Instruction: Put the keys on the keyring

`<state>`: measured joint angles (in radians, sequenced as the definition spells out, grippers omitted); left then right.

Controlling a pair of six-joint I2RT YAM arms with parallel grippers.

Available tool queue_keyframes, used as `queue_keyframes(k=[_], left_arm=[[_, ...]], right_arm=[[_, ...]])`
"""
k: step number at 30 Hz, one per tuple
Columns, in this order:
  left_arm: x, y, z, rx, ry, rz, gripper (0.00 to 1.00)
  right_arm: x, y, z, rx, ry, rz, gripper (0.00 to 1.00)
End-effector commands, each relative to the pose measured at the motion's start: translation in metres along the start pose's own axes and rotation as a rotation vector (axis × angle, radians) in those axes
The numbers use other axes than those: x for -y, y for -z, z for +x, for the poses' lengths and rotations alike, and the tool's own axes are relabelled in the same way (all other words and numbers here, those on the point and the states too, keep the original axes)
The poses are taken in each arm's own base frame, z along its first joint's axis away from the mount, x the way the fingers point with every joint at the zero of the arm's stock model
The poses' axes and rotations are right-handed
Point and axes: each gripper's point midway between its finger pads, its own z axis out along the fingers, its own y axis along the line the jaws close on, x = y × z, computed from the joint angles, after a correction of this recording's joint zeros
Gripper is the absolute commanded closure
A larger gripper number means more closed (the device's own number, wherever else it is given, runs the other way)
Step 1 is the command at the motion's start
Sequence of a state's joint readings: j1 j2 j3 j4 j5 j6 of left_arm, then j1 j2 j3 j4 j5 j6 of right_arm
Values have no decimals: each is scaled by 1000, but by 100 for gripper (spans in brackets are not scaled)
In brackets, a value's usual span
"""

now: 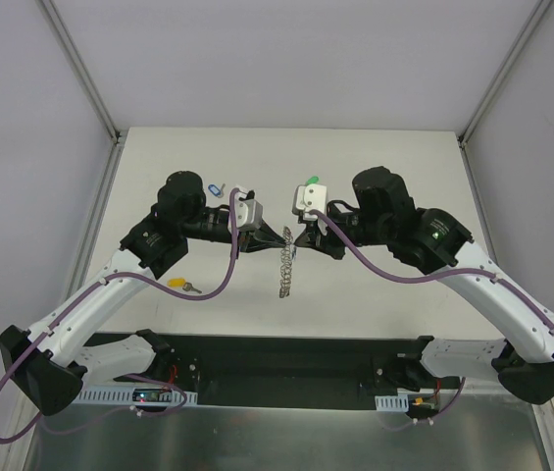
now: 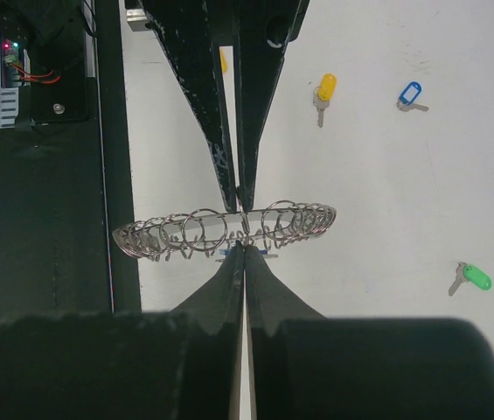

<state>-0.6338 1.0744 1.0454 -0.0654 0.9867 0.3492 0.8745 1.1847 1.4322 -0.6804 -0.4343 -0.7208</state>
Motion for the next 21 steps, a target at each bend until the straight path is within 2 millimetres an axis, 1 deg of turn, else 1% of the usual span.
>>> queue_keyframes(k=[1, 8, 9, 16, 21], left_arm=[[5, -1, -26, 65, -74, 41, 100], [5, -1, -25, 64, -65, 46, 100], [4, -2, -28, 76, -83, 47, 100], [9, -1, -31, 86, -87, 73, 100], [10, -1, -29, 85, -81, 80, 100]], right_arm=[[3, 1, -38, 128, 50, -3, 99], [-1, -2, -40, 136, 59, -18, 99], [-1, -2, -40, 138, 63, -20, 99], [-8, -3, -41, 147, 81, -64, 99], [-10, -1, -40, 147, 76, -84, 99]])
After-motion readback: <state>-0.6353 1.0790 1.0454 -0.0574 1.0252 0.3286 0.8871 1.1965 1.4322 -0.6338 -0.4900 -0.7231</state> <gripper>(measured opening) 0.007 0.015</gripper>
